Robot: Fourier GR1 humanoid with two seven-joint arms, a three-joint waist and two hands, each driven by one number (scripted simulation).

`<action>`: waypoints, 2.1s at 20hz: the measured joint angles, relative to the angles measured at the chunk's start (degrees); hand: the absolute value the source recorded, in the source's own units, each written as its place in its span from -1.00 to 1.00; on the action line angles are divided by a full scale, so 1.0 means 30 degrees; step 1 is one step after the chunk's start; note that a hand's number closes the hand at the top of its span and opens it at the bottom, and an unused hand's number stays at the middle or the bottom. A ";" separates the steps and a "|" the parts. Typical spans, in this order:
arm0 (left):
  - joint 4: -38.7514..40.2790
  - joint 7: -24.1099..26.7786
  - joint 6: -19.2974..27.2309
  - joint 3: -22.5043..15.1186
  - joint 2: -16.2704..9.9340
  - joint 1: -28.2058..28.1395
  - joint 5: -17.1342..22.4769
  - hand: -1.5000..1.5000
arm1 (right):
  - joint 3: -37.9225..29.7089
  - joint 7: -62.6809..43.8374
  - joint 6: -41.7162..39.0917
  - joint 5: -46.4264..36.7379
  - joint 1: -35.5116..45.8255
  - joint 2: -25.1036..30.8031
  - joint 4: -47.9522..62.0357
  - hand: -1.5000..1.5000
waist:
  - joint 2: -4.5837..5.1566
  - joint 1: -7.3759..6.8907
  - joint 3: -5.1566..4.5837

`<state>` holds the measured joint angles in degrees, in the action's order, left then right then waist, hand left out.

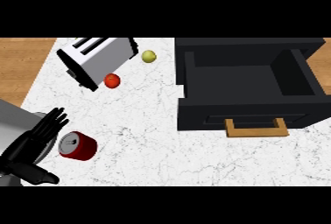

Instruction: Pick up the can, place it into the drawer and close the drawer

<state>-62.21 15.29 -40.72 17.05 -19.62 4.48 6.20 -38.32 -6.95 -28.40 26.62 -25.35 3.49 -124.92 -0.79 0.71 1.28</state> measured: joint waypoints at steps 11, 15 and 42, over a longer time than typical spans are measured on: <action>0.6663 0.2300 0.0353 0.0047 0.0066 0.2222 -0.1323 -1.00 | -0.0418 -0.1234 0.0133 0.1082 -0.0049 0.0127 -0.1000 -1.00 | 0.0271 0.0140 -0.0381; 0.9671 0.3492 0.0694 -0.0053 -0.0131 0.3614 -0.1946 -1.00 | -0.0504 -0.1507 0.0006 0.1008 0.0144 -0.0034 -0.1033 -1.00 | 0.0310 0.0119 -0.0435; 0.7574 0.2978 0.6998 0.0989 0.5342 0.5797 0.1743 1.00 | -0.1168 -0.2396 -0.0137 0.1734 0.0029 -0.0927 -0.1623 -1.00 | 0.0150 -0.0275 -0.0403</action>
<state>-39.49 24.22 -19.72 20.02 -3.59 21.87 11.43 -41.83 -14.14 -28.82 31.83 -25.26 0.71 -129.79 -0.34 -0.12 0.07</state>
